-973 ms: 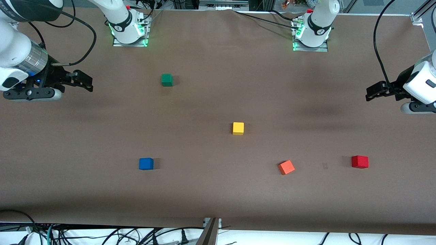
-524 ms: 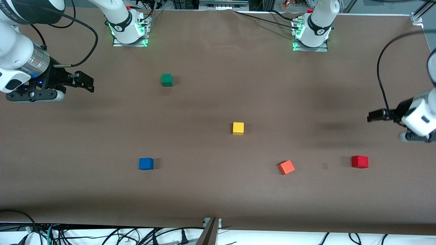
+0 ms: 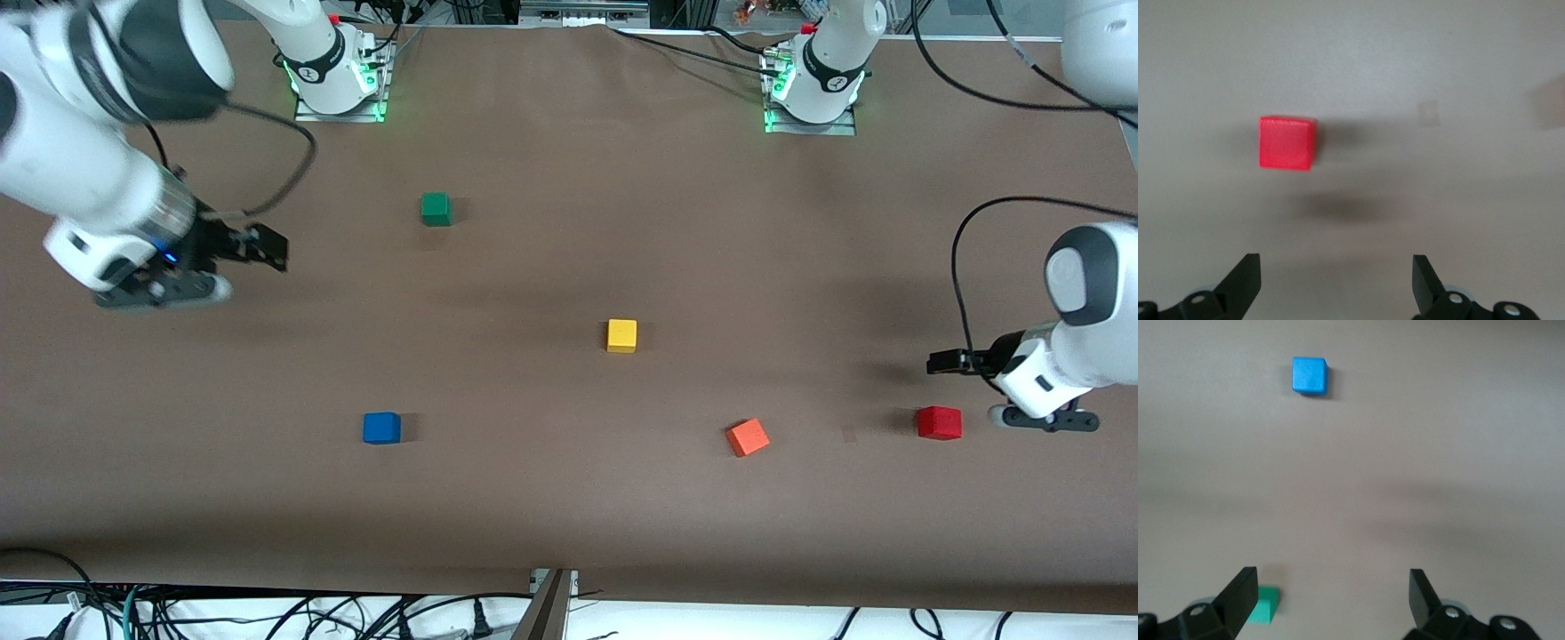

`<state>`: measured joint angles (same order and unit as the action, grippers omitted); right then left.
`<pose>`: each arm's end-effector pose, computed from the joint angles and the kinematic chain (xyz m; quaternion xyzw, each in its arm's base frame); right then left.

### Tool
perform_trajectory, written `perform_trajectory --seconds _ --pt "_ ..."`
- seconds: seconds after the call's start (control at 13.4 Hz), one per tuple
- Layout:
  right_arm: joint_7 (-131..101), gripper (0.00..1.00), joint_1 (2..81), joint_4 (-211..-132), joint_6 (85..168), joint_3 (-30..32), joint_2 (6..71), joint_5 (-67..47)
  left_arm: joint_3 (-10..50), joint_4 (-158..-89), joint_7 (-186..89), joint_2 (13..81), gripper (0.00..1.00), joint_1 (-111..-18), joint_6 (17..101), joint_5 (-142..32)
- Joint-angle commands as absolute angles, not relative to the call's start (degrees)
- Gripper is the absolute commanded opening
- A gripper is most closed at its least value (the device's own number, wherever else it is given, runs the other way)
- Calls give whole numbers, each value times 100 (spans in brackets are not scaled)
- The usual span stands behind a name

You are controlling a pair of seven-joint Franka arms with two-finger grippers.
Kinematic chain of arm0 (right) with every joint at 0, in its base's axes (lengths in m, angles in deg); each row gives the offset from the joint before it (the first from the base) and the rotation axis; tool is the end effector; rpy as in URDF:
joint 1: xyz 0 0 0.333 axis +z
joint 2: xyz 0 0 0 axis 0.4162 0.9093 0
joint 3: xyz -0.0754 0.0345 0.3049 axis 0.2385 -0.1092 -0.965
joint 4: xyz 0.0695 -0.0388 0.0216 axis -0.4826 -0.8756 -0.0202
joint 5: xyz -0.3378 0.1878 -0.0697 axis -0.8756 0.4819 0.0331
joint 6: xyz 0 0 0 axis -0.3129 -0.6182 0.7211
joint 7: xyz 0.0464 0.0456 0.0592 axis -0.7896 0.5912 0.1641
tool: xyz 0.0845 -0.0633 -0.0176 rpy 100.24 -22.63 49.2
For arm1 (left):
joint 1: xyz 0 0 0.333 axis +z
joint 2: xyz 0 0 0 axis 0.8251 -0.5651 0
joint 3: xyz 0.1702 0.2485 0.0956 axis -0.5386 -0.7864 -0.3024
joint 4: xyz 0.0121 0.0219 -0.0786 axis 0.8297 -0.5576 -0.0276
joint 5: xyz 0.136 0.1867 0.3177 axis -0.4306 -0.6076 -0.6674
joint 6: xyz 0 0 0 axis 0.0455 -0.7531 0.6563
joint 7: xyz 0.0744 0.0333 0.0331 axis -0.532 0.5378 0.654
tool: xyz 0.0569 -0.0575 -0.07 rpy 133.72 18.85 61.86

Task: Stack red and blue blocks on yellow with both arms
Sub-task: 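Grasp the red cube with the left gripper while the right gripper grasps the blue cube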

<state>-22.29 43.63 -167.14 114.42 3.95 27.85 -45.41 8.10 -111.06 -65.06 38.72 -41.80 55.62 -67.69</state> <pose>0.6096 0.1247 0.4803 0.9971 0.0705 -0.0282 0.0030 0.6830 0.1041 0.3115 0.9977 -0.0300 -0.0591 0.0113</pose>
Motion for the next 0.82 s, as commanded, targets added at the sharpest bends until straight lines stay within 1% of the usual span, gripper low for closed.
perform_trajectory --seconds 0.0,0.15,0.22,0.37,0.52,0.75 --pt "-1841 100 4419 -16479 12142 410 3584 -4417 860 -11032 -6881 3506 100 -3926 6101 -7034" --pt "-1718 100 4428 -16155 12643 384 4277 -4339 860 -11032 -7223 3129 100 -3776 6837 -7043" --pt "-1717 100 4428 -15910 12828 375 4637 -4207 860 -11032 -7251 3013 100 -3714 7050 -7043" --pt "-1708 100 4428 -15418 13092 375 5306 -3970 869 -11032 -7234 2907 100 -3722 7131 -7034" --pt "-1708 100 4428 -15222 13347 367 5720 -3960 869 -11032 -7190 2819 100 -3749 7254 -6990" --pt "-1708 99 4420 -15213 13910 252 6064 -3969 869 -11024 -7146 2661 100 -3793 7509 -6964"
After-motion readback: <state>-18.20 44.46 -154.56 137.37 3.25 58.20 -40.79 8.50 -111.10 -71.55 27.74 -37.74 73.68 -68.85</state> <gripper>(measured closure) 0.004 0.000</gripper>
